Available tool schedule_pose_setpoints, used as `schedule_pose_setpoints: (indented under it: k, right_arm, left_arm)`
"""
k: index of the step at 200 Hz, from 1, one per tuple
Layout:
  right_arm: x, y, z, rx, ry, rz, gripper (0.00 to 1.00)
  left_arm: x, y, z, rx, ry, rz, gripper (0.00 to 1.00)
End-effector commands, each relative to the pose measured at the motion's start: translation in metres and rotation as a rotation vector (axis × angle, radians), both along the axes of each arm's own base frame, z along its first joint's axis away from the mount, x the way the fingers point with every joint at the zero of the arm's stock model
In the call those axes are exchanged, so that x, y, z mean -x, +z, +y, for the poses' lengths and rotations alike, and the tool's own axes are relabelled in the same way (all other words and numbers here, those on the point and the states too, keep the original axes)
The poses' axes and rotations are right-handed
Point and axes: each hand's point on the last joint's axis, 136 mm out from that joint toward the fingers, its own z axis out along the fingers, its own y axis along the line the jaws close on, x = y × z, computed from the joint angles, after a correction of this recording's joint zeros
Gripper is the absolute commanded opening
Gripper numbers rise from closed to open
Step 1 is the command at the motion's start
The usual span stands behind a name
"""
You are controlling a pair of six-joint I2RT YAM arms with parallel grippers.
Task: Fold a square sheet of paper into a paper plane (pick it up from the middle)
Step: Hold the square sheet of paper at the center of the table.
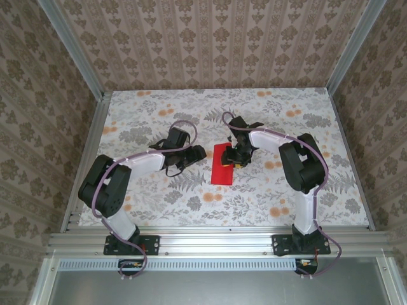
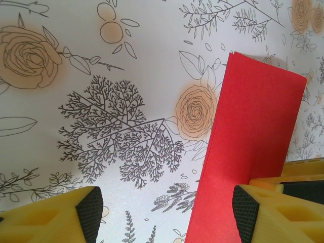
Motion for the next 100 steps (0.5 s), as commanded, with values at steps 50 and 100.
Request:
schedule_pose_setpoints:
  k: [50,100]
  right_arm:
    - [0.023,-0.045,-0.021,0.13,0.019,0.116,0.5]
    - [0.023,-0.049,-0.024,0.155,-0.011,0.134,0.5]
  left_arm:
    - [0.0,0.008,0.006,-0.017,0.003,-0.015,0.71]
    - [0.0,0.01,0.002,0.004,-0.009,-0.02,0.7]
